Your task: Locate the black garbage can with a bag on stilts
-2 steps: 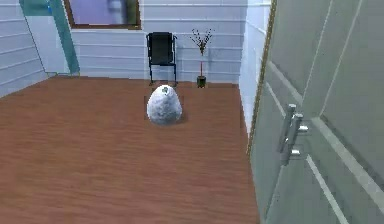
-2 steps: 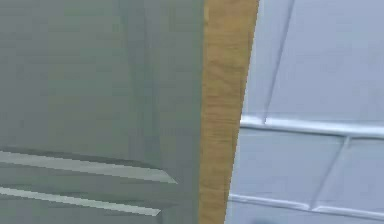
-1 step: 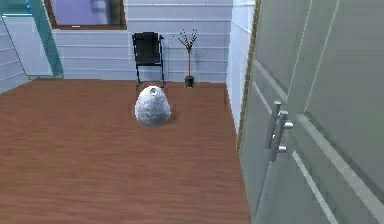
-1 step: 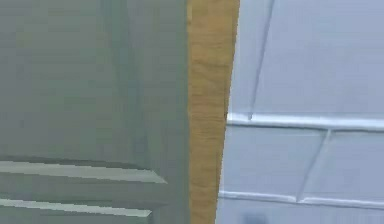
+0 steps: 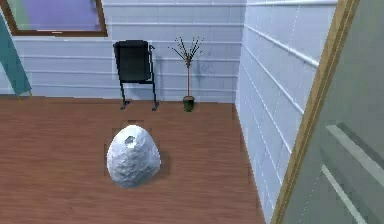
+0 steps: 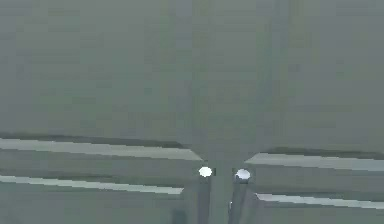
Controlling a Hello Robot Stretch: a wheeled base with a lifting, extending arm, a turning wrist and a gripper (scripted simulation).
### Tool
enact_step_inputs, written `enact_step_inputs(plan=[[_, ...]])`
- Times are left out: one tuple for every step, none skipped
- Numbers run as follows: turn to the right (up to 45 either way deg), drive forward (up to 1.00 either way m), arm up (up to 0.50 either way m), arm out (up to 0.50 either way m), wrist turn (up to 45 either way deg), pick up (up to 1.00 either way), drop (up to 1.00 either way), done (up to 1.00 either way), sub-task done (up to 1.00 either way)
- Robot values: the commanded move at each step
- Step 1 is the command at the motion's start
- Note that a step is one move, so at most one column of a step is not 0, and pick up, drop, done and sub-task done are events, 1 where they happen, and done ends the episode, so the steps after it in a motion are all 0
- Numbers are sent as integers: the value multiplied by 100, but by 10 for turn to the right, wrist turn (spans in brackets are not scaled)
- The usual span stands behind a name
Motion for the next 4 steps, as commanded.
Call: enact_step_inputs(plan=[[0, 100, 0, 0, 0, 0, 0, 0, 0], [0, 100, 0, 0, 0, 0, 0, 0, 0], [-60, 0, 0, 0, 0, 0, 0, 0, 0], [0, 15, 0, 0, 0, 0, 0, 0, 0]])
